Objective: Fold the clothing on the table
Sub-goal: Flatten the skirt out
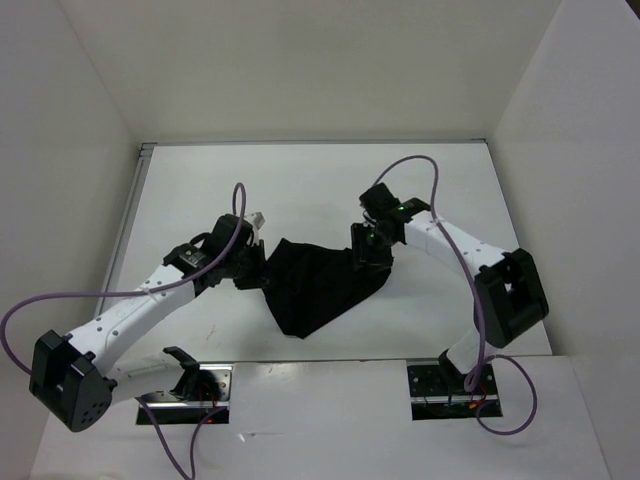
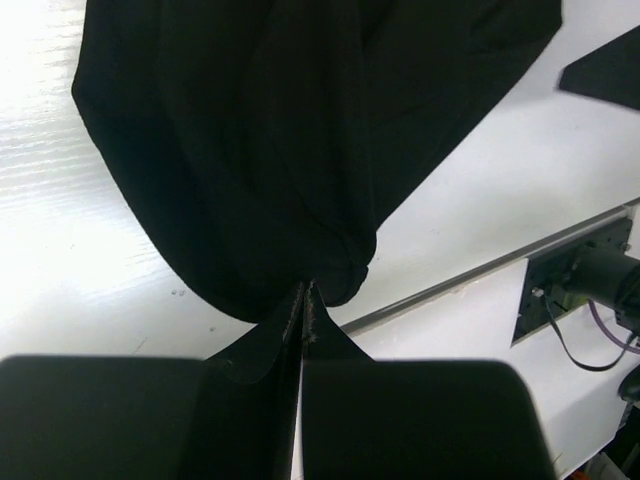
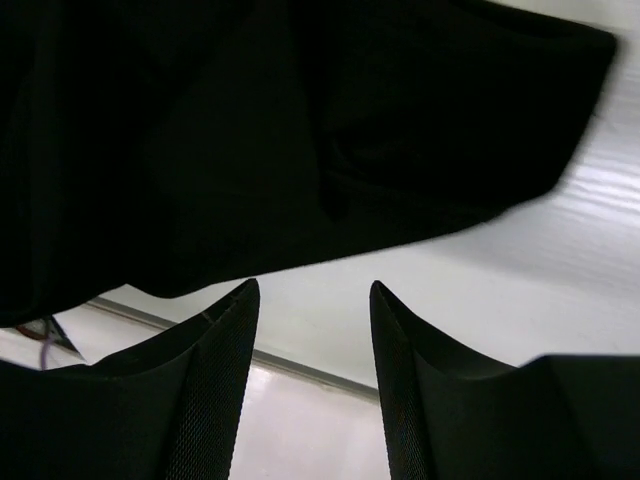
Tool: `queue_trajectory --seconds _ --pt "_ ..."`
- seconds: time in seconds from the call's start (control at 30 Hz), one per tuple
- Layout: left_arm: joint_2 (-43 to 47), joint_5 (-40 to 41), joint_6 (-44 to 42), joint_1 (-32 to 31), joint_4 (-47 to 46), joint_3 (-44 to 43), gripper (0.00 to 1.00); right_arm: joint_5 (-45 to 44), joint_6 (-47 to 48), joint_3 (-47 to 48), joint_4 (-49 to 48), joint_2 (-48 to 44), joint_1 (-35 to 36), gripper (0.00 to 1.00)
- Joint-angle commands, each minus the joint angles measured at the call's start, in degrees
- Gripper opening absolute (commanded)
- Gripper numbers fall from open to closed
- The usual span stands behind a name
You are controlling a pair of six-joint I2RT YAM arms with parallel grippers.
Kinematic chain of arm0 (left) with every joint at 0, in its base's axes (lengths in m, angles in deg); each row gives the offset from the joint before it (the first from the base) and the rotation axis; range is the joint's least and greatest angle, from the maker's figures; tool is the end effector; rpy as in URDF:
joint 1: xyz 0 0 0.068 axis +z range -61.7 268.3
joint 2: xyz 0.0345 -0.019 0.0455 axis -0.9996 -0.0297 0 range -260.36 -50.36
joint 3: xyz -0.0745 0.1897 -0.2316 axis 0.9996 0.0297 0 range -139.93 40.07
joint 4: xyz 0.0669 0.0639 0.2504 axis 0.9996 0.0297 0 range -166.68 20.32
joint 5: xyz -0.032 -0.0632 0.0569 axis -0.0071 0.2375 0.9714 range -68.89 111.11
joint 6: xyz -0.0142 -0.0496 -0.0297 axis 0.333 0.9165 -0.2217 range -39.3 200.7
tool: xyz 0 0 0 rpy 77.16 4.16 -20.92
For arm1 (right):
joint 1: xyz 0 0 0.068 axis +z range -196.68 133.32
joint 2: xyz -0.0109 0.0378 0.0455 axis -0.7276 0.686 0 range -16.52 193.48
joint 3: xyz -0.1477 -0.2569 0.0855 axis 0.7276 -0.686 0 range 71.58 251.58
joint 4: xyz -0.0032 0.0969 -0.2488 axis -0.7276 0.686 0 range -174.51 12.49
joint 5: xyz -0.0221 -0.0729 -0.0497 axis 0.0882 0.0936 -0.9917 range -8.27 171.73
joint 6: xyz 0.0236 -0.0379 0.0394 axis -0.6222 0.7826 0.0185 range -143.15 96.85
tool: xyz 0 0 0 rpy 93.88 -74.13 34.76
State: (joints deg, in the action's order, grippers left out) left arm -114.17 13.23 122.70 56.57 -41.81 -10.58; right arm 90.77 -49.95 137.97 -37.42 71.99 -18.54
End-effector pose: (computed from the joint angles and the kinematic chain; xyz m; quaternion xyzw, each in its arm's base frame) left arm 0.1870 -0.1226 0.2975 -0.0589 0.9299 -0.2656 0.2474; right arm 0.2691 0.1516 0.2657 -0.0257 0.9803 0.1517 0.1238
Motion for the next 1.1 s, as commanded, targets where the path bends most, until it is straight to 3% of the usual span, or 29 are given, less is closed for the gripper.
queue_trajectory --seconds 0.0,0.43,0.7,1.07 --pt "-1.4 0.0 -0.3 0.2 -1.9 0.8 0.00 2.4 2.5 1.5 -5.4 4.2 4.1 0.54" --pt "-1.4 1.8 0.2 0.2 -1.9 1.4 0.00 1.7 3.0 0.9 -9.8 12.0 4.7 0.52" --pt "-0.2 1.8 0.7 0.2 -1.9 2.0 0.00 1.7 3.0 1.5 -11.7 15.2 4.7 0.42" --pt "0.4 1.8 0.7 0.2 -1.9 2.5 0.00 6.3 1.4 -0.2 -12.2 12.4 4.7 0.39"
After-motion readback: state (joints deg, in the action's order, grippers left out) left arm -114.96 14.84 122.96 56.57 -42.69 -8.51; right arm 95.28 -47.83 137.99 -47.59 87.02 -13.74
